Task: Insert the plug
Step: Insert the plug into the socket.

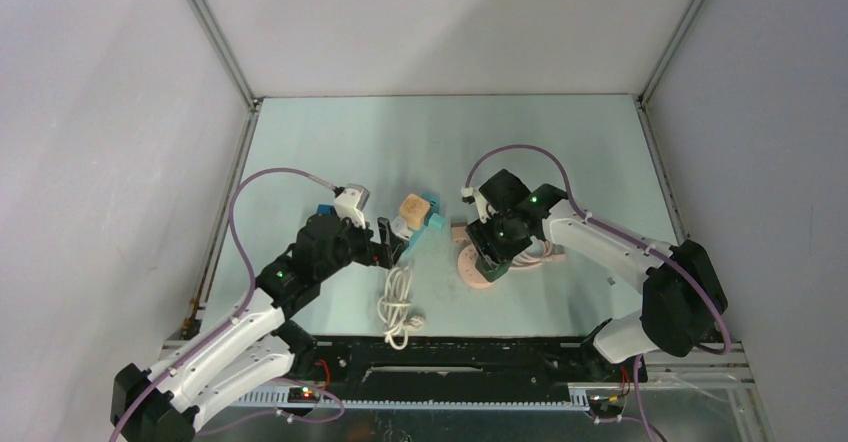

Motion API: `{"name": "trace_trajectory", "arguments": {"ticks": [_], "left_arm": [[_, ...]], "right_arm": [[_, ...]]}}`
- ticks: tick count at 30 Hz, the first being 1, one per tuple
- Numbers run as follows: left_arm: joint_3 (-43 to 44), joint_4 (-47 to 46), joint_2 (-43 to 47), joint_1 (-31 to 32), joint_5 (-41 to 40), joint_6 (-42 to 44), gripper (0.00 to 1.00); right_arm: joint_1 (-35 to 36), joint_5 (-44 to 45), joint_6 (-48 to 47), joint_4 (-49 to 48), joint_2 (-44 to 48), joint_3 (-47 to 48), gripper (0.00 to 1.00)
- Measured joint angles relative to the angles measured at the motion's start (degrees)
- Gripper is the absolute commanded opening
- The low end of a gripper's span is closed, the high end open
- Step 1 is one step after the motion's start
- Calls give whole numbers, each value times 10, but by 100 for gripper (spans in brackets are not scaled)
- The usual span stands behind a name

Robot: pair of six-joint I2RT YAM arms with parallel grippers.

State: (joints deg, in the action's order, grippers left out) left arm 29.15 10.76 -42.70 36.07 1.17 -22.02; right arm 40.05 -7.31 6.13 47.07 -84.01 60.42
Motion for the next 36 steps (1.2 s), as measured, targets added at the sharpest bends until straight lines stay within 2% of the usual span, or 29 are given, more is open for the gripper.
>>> {"name": "trace_trajectory", "arguments": {"ticks": [36], "left_arm": [[-3, -24, -20, 0, 7, -5, 100]], "right_arm": [[8, 32, 8, -6, 5, -7, 0]]}}
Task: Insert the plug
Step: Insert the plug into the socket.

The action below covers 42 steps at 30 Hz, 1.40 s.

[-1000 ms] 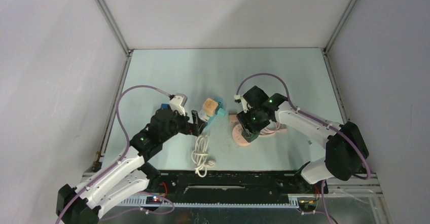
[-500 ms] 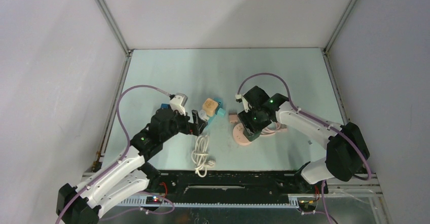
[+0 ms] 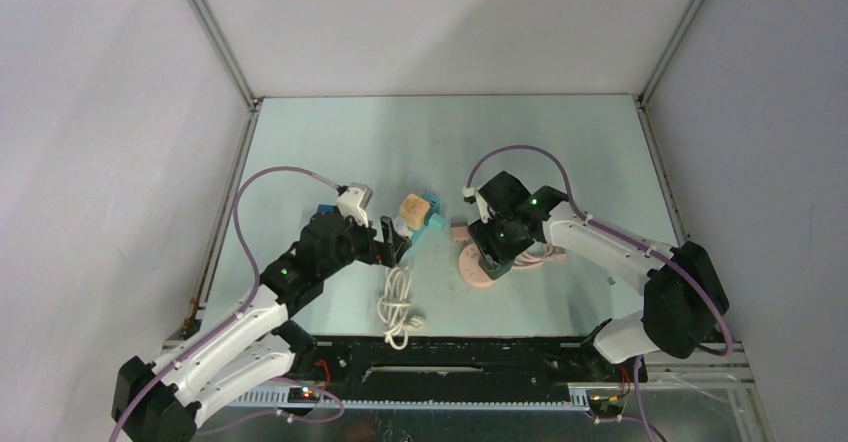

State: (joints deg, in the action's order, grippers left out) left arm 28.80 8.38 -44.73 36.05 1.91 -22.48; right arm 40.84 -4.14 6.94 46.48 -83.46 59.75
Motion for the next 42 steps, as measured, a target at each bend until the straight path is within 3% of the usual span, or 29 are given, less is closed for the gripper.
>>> {"name": "trace_trajectory", "arguments": {"ticks": [17, 42], "left_arm": [[-9, -5, 0, 0, 4, -2, 100], [-20, -6, 3, 0, 12, -6, 100]], "right_arm": [[9, 13, 13, -3, 43, -9, 0], [21, 14, 16, -9, 6, -10, 0]]}}
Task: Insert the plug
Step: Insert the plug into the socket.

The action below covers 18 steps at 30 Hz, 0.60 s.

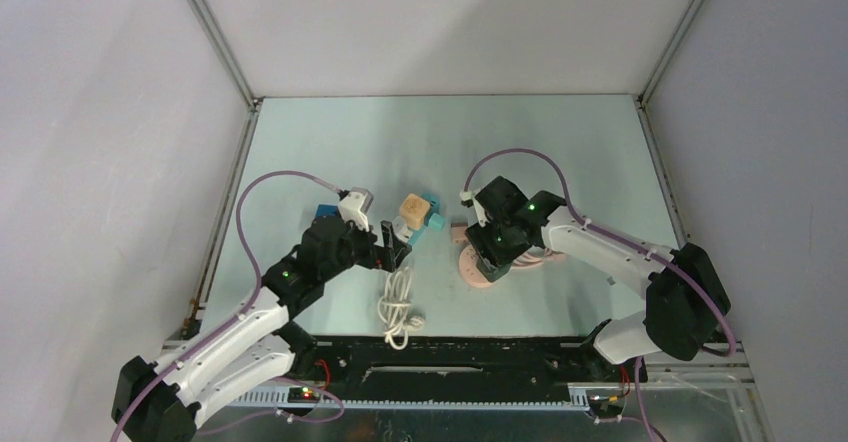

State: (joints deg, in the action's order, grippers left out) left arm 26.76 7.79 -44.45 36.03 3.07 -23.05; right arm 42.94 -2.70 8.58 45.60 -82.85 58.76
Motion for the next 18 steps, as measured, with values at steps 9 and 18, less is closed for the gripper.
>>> {"name": "trace_trajectory", "arguments": {"ticks": [9, 18], "left_arm": [[0, 0, 6, 0, 1, 0, 100], [0, 0, 15, 0, 0, -1, 100]], "right_arm": [[13, 18, 1, -9, -7, -3, 0], [34, 42, 11, -18, -38, -1, 0]]}}
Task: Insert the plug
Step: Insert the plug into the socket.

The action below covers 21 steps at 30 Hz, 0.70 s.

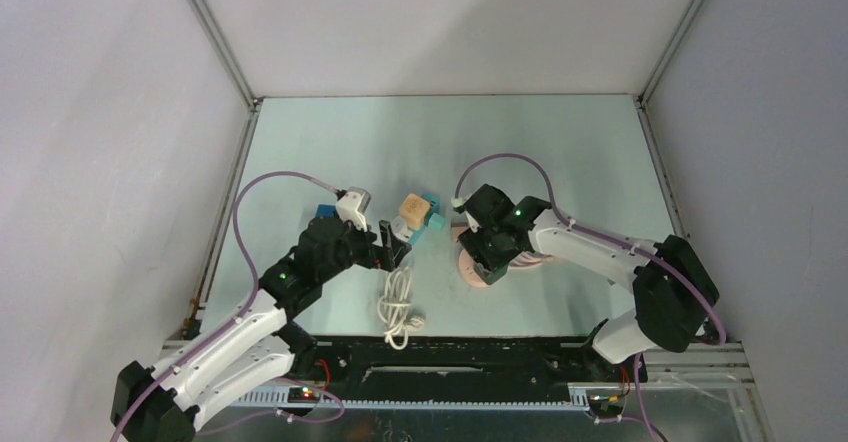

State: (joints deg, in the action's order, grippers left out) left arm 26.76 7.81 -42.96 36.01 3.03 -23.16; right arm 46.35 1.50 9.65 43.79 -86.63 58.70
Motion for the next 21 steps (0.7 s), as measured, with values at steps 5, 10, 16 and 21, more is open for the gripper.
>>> {"name": "trace_trajectory", "arguments": {"ticks": [5, 10, 16, 21], "left_arm": [[0, 0, 0, 0, -1, -3, 100], [0, 0, 0, 0, -1, -3, 100], [0, 0, -5, 0, -1, -3, 100], [0, 0, -9, 0, -2, -3, 100]], "right_arm": [[6, 10, 28, -27, 23, -29, 0], [15, 26, 49, -42, 31, -42, 0], [24, 43, 60, -41, 31, -40, 0], [29, 51, 66, -37, 25, -36, 0]]}}
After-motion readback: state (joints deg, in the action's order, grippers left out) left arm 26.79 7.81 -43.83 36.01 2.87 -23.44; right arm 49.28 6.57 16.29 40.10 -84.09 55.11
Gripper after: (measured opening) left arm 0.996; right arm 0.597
